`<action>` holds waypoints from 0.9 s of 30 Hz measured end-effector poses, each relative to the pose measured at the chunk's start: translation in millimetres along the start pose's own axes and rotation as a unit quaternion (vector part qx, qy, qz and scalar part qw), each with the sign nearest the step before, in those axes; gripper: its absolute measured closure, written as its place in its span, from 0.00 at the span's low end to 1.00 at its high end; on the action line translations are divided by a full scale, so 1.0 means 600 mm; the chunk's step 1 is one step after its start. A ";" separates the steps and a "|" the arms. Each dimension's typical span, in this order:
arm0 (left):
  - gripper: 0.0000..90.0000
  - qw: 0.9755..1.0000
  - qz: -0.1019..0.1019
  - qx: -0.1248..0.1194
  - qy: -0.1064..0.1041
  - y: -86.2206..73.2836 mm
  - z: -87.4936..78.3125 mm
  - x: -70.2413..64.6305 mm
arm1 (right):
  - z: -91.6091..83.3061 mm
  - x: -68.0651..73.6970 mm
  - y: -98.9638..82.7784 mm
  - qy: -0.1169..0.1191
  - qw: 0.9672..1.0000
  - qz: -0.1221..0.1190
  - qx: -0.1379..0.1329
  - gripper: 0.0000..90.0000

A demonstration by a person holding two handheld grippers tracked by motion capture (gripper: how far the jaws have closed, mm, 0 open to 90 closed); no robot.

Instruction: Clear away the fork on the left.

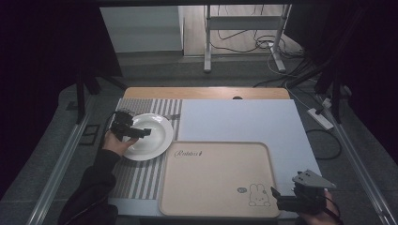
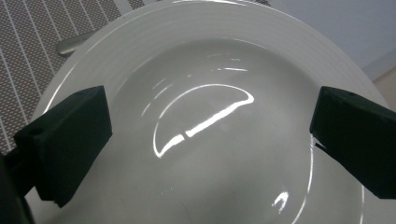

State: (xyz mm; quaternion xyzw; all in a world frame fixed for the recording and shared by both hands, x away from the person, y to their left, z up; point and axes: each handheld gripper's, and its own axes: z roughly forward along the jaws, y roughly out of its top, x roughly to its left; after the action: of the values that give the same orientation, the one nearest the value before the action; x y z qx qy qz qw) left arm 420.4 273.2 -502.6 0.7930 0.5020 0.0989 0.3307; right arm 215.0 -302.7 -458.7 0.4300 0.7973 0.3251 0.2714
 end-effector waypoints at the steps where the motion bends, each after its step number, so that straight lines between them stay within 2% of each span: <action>1: 0.00 1.000 -0.001 0.000 0.000 0.002 0.002 0.002 | 0.000 0.000 0.000 0.000 1.000 0.000 0.001 0.00; 4: 0.00 1.000 -0.009 -0.003 -0.004 0.010 0.009 0.009 | 0.000 0.000 0.000 0.000 1.000 -0.001 0.000 0.00; 9: 0.00 1.000 -0.006 0.001 -0.002 0.021 0.017 0.012 | 0.001 0.000 0.000 0.000 1.000 -0.001 0.000 0.00; 15: 0.03 1.000 0.002 0.001 0.017 0.040 0.018 0.018 | 0.001 0.001 0.000 0.001 1.000 -0.002 0.001 0.00; 16: 0.05 1.000 0.000 -0.002 0.013 0.043 0.018 0.021 | 0.001 0.001 0.000 0.001 1.000 -0.003 0.001 0.00; 17: 0.10 1.000 0.001 -0.002 0.009 0.045 0.017 0.023 | 0.001 0.001 0.000 0.001 1.000 -0.003 0.001 0.00; 18: 0.19 1.000 0.001 -0.003 0.001 0.050 0.018 0.028 | 0.001 0.001 0.000 0.001 1.000 -0.003 0.001 0.00; 19: 0.23 1.000 0.001 -0.003 0.001 0.050 0.018 0.028 | 0.001 0.001 0.000 0.001 1.000 -0.003 0.001 0.00; 22: 0.43 1.000 0.004 0.003 0.017 0.064 0.020 0.041 | 0.001 0.001 0.000 0.001 1.000 -0.003 0.001 0.00; 27: 0.80 1.000 -0.008 -0.010 0.015 0.082 0.021 0.061 | 0.001 0.000 0.000 0.002 1.000 -0.003 0.001 0.00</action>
State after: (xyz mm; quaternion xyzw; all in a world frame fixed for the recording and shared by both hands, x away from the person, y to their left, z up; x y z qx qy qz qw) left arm 479.9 285.9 -487.9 0.7842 0.5121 0.1135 0.3314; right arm 215.4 -302.3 -459.3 0.4275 0.7995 0.3241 0.2704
